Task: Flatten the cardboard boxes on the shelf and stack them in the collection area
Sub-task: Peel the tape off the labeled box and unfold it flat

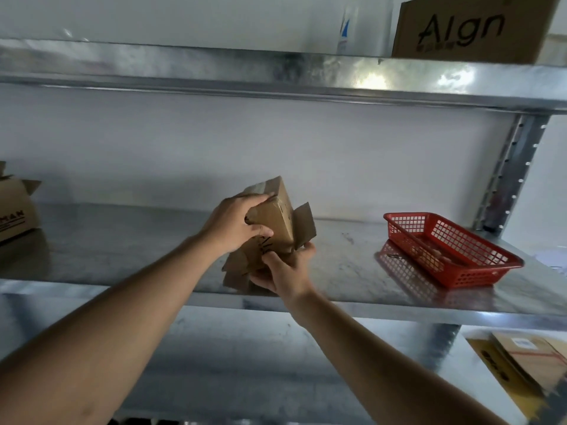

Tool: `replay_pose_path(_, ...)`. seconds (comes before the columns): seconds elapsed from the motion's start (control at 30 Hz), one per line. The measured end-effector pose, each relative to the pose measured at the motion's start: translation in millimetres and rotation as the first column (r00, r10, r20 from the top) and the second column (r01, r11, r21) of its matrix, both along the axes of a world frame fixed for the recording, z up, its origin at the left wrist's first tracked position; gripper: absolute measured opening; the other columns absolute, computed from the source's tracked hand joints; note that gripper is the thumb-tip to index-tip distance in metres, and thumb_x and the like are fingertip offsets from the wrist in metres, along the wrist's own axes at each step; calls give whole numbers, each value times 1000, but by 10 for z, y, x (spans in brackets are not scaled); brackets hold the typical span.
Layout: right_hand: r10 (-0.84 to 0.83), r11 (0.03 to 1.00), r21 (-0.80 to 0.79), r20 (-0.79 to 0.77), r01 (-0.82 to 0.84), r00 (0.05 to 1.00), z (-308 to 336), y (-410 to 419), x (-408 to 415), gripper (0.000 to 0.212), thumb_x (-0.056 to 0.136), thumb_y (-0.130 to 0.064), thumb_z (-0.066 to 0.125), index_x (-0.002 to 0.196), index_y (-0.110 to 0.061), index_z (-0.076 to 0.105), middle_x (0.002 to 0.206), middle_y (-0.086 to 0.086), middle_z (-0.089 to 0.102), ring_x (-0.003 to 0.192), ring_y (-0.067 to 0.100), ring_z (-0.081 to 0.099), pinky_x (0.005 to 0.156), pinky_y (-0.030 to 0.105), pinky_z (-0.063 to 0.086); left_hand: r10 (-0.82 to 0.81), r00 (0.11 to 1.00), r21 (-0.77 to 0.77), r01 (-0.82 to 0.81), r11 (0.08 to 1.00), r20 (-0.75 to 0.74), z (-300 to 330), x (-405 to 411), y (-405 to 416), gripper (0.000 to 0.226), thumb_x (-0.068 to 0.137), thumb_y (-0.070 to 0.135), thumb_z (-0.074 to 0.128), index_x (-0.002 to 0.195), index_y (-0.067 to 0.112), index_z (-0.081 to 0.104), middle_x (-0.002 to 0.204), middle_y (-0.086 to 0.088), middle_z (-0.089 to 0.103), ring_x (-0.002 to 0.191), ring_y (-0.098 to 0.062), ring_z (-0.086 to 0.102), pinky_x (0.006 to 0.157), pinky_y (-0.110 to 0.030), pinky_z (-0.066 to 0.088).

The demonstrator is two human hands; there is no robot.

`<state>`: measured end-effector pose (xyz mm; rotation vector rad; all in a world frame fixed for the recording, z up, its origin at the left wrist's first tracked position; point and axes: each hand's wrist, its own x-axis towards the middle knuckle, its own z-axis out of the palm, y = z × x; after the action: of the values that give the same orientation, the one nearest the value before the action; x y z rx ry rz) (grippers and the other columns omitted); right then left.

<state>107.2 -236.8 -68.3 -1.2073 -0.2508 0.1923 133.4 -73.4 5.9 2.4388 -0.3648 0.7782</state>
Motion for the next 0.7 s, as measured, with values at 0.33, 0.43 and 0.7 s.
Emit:
replay_pose_path(0.33, -322, 416, -810, 294, 413, 900, -1, -712, 162, 26, 93, -39, 71, 100, -17, 60, 94, 1, 64, 83, 15, 61, 66, 29, 53, 2, 998, 284, 18, 959, -71, -168, -42, -447, 83, 69, 38, 93, 145, 38, 58, 138, 15, 60, 126, -13, 55, 107, -43, 47)
replay_pose_path(0.43, -267, 471, -732, 413, 492, 870, 96, -825, 181, 32, 83, -41, 83, 105, -25, 67, 98, -7, 72, 85, 9, 64, 64, 23, 45, -3, 997, 252, 21, 968, -71, -182, -99, -464, 81, 70, 33, 94, 144, 36, 60, 134, 13, 62, 123, -14, 55, 105, -44, 48)
replay_pose_path(0.7, -294, 763, -444, 409, 470, 864, 309, -670, 173, 8, 89, -21, 79, 95, -25, 83, 81, -4, 79, 83, 17, 75, 80, 38, 62, 39, 999, 417, -23, 909, -30, -110, -280, -387, 85, 69, 64, 86, 145, 44, 56, 118, 17, 58, 116, -12, 54, 106, -44, 38)
